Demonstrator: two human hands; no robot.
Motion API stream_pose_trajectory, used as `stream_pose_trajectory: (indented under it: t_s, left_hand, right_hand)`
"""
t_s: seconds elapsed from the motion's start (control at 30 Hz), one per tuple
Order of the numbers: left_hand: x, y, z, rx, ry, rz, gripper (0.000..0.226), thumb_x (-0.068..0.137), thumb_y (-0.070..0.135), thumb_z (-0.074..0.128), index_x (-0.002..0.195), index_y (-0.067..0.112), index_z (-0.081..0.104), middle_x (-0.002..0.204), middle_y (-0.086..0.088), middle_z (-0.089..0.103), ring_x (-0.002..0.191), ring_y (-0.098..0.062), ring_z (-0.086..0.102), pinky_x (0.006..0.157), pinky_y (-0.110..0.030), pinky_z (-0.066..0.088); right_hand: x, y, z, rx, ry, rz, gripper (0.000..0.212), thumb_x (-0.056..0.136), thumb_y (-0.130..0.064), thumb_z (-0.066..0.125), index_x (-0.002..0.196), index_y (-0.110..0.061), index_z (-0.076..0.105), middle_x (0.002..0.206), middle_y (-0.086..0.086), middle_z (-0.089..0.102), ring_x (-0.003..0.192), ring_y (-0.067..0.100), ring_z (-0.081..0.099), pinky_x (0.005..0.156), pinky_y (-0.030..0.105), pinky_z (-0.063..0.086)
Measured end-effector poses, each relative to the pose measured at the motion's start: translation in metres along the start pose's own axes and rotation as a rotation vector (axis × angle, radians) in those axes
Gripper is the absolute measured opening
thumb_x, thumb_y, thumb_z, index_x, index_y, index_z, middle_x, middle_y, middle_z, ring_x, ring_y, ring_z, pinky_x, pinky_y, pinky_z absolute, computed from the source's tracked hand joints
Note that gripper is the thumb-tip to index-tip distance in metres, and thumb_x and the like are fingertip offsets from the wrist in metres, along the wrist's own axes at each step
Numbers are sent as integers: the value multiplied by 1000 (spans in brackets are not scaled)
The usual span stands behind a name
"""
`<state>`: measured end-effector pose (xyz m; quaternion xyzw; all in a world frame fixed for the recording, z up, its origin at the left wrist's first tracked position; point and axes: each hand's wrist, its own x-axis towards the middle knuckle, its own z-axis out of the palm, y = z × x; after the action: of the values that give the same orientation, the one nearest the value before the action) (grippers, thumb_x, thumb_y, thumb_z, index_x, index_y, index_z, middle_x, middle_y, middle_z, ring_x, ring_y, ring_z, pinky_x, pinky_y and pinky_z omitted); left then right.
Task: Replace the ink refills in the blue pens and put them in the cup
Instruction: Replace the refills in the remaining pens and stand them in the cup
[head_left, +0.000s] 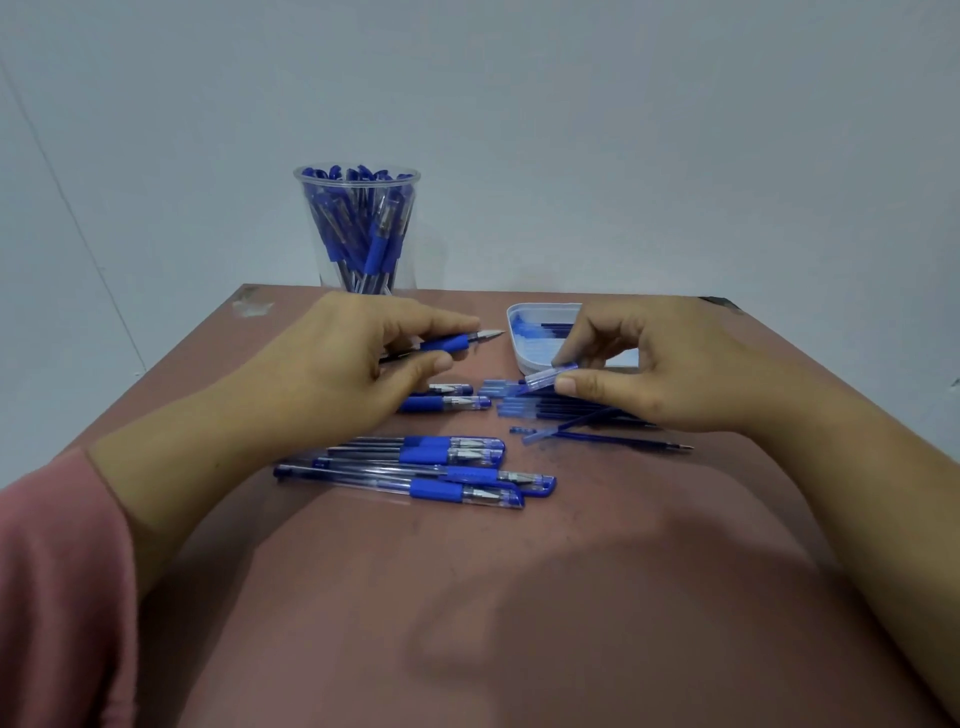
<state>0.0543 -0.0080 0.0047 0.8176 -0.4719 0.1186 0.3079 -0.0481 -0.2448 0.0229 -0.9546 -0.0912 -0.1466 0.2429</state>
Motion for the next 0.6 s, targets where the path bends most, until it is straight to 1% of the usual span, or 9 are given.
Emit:
stream_pose_trajectory:
  t_s: [0.07, 0.13, 0.2, 0.23, 0.3, 0.4, 0.47, 0.53, 0.6]
  left_hand:
    - [1, 2, -1, -16, 10, -12, 37, 87, 17, 68, 115, 41, 63, 76, 46, 58, 78, 14, 59, 68, 0, 38]
    - [1, 2, -2, -60, 26, -28, 37, 85, 17, 70, 106, 47, 61, 79, 47, 58, 79, 16, 60, 69, 2, 39]
    - [1, 3, -3, -107, 32, -50, 32, 83, 19, 71, 99, 45, 64, 82, 38, 64, 78, 15, 62, 67, 2, 39]
    - [2, 3, -3, -124, 32, -59, 28, 82, 19, 72, 97, 43, 65, 81, 33, 67, 77, 13, 63, 66, 1, 40]
    - [1, 2, -3, -144, 34, -75, 23, 80, 23, 74, 92, 41, 66, 79, 21, 71, 74, 5, 66, 65, -3, 45]
    - [1, -2, -3, -80, 46, -76, 14, 73, 46, 67, 86, 48, 64, 73, 8, 70, 70, -8, 64, 67, -19, 49]
    - [1, -4, -3, -37, 44, -60, 17, 69, 56, 61, 86, 53, 62, 74, 9, 69, 71, -11, 61, 68, -24, 48]
    - [1, -4, -2, -33, 32, -52, 20, 68, 56, 61, 87, 52, 63, 77, 14, 69, 73, -9, 62, 69, -24, 49]
    - [2, -5, -1, -44, 15, -51, 24, 68, 56, 61, 90, 48, 66, 79, 22, 69, 75, -5, 64, 69, -23, 50]
  right_hand:
    - [2, 1, 5, 1, -9, 5, 6, 82, -28, 74, 86, -26, 70, 76, -16, 68, 80, -1, 62, 71, 5, 42]
    - [4, 3, 12, 30, -36, 19, 5, 81, -29, 75, 85, -27, 71, 75, -19, 68, 77, 0, 63, 70, 9, 45]
    - [6, 5, 19, 29, -66, 27, 8, 80, -34, 75, 85, -29, 72, 74, -15, 69, 76, 5, 64, 72, 18, 50]
    - [6, 6, 22, 23, -75, 26, 10, 79, -36, 75, 86, -30, 72, 74, -13, 68, 75, 6, 64, 71, 20, 50]
    - [7, 5, 25, 18, -82, 21, 13, 79, -40, 74, 87, -30, 74, 74, -13, 66, 76, 5, 60, 67, 16, 46]
    - [8, 4, 28, -27, -104, 30, 20, 78, -45, 72, 93, -32, 74, 78, -13, 63, 82, 2, 55, 70, 15, 44]
    - [8, 5, 27, -32, -108, 41, 24, 77, -47, 72, 97, -34, 73, 80, -13, 63, 82, 1, 56, 70, 15, 44]
    - [8, 10, 24, 5, -57, 61, 16, 79, -44, 72, 93, -36, 73, 80, -15, 66, 79, 0, 59, 72, 17, 46]
    - [7, 10, 21, 46, 22, 74, 8, 82, -39, 69, 90, -37, 71, 80, -16, 66, 75, 0, 59, 69, 14, 44]
